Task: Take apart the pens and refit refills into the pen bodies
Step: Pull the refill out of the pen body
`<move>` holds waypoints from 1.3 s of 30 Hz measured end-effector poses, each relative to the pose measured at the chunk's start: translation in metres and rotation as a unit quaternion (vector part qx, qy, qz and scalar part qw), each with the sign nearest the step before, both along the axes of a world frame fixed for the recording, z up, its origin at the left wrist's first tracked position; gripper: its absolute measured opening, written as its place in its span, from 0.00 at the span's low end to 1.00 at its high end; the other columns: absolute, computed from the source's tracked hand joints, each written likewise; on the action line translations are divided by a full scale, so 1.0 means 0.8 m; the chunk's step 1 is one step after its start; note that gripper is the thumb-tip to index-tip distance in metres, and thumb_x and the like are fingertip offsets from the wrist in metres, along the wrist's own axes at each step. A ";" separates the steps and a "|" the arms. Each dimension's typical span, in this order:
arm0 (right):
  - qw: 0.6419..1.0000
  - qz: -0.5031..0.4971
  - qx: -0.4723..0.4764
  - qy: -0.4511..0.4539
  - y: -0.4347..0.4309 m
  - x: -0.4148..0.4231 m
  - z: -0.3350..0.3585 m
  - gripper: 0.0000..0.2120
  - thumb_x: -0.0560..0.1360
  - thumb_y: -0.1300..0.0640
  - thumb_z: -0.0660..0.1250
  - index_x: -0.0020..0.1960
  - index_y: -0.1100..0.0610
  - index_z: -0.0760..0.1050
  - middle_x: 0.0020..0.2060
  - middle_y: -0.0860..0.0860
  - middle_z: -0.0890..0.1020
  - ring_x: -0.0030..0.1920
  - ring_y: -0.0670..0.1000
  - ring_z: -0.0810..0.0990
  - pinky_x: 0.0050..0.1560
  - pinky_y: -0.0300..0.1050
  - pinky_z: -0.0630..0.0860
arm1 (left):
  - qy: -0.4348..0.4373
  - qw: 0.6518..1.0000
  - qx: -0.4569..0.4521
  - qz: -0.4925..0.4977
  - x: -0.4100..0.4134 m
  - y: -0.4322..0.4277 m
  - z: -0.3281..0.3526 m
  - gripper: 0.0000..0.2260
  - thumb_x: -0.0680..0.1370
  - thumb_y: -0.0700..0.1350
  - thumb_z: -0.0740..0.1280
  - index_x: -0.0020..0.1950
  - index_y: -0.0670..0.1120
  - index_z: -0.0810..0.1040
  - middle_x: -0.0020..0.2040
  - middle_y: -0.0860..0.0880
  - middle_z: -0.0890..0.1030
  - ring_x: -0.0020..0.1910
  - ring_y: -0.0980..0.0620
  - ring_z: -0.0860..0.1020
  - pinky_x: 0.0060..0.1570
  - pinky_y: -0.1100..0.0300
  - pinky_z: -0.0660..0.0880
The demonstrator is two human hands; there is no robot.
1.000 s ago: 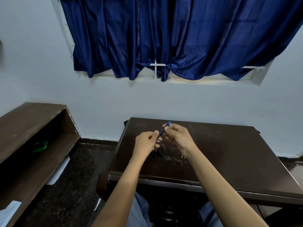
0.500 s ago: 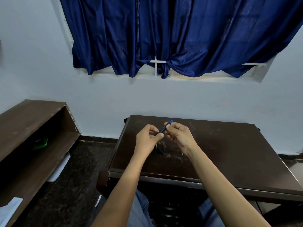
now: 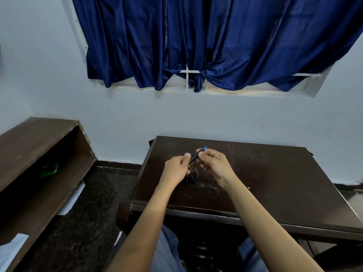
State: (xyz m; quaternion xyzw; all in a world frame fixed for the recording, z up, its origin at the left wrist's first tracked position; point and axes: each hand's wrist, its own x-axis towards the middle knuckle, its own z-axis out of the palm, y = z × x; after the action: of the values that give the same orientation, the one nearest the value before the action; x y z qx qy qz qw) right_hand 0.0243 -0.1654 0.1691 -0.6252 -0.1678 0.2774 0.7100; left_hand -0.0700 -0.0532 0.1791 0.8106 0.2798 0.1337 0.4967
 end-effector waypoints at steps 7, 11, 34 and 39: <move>1.000 0.001 0.000 0.003 0.002 0.000 0.001 0.05 0.77 0.60 0.67 0.47 0.58 0.82 0.38 0.50 0.82 0.38 0.45 0.78 0.39 0.37 0.74 | -0.066 0.997 0.027 0.032 -0.004 0.000 -0.005 0.07 0.74 0.48 0.72 0.48 0.47 0.78 0.41 0.54 0.78 0.40 0.60 0.77 0.38 0.70 0.72; 1.000 -0.002 0.001 0.001 0.001 0.004 0.001 0.05 0.77 0.61 0.67 0.49 0.59 0.82 0.37 0.50 0.82 0.39 0.44 0.78 0.39 0.37 0.74 | 0.004 0.999 -0.035 -0.009 0.003 -0.002 0.000 0.14 0.82 0.51 0.58 0.49 0.45 0.80 0.42 0.51 0.81 0.40 0.56 0.80 0.45 0.61 0.78; 0.977 0.146 0.116 0.100 0.002 0.025 -0.001 0.14 0.72 0.61 0.65 0.57 0.61 0.77 0.51 0.55 0.85 0.53 0.51 0.84 0.48 0.43 0.81 | 0.029 0.937 -0.314 -0.150 0.004 0.008 -0.006 0.13 0.84 0.44 0.54 0.54 0.44 0.79 0.35 0.54 0.74 0.30 0.60 0.68 0.31 0.68 0.67; 0.990 0.078 0.095 0.070 0.013 0.025 -0.005 0.06 0.75 0.68 0.65 0.49 0.62 0.79 0.42 0.54 0.86 0.44 0.50 0.85 0.45 0.41 0.81 | 0.009 0.955 -0.266 -0.129 0.006 0.011 -0.017 0.12 0.83 0.44 0.56 0.48 0.44 0.77 0.39 0.51 0.78 0.36 0.59 0.74 0.38 0.67 0.74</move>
State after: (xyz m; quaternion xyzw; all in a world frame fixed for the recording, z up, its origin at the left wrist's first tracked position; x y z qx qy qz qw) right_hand 0.0441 -0.1553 0.1654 -0.5186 -0.1916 0.3581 0.7524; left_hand -0.0653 -0.0448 0.1654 0.6792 0.2031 -0.0178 0.7051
